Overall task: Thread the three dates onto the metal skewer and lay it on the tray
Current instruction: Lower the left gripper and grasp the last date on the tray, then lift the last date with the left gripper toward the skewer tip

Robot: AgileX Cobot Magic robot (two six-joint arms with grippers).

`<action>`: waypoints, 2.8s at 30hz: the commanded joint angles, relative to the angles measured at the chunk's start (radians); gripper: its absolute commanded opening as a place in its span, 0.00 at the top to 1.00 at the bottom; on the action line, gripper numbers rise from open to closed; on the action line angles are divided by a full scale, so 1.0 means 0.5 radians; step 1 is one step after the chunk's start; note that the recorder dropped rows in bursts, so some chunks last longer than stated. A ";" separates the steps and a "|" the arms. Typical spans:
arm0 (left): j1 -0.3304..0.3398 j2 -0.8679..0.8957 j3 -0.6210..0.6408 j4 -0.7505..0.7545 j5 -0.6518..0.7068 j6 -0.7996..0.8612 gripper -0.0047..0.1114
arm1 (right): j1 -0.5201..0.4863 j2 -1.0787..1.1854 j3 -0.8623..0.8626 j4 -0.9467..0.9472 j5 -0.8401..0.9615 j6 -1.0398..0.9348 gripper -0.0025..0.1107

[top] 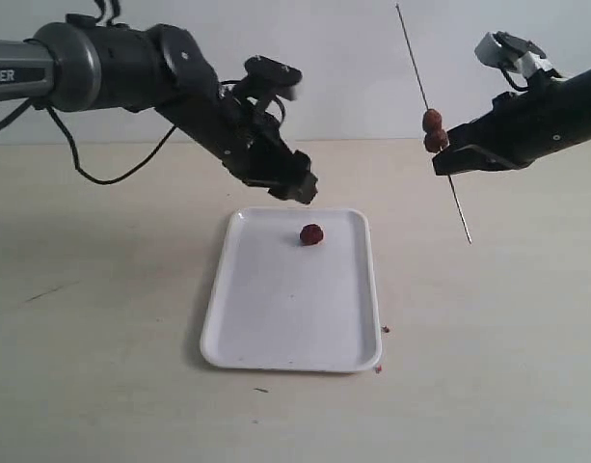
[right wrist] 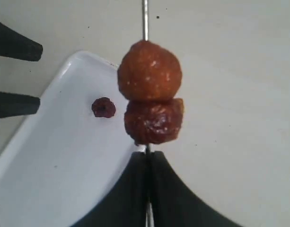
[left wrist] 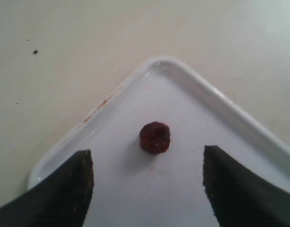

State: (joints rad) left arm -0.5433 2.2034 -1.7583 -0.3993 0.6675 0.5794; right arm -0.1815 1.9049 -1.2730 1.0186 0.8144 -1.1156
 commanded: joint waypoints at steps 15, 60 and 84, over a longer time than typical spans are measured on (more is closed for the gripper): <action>-0.493 0.243 -0.235 1.857 0.134 0.442 0.40 | -0.007 -0.014 0.001 -0.030 0.054 -0.018 0.98; -0.308 0.625 -0.741 1.004 0.424 -0.598 0.44 | -0.007 -0.014 0.001 -0.020 0.070 -0.018 0.98; -0.303 0.595 -0.741 1.004 0.460 -0.646 0.70 | -0.007 -0.014 0.001 -0.019 0.093 -0.018 0.98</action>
State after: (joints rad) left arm -0.6985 2.5156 -2.1234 0.1086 0.8913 0.2795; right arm -0.1815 1.9049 -1.2730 1.0007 0.8567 -1.1136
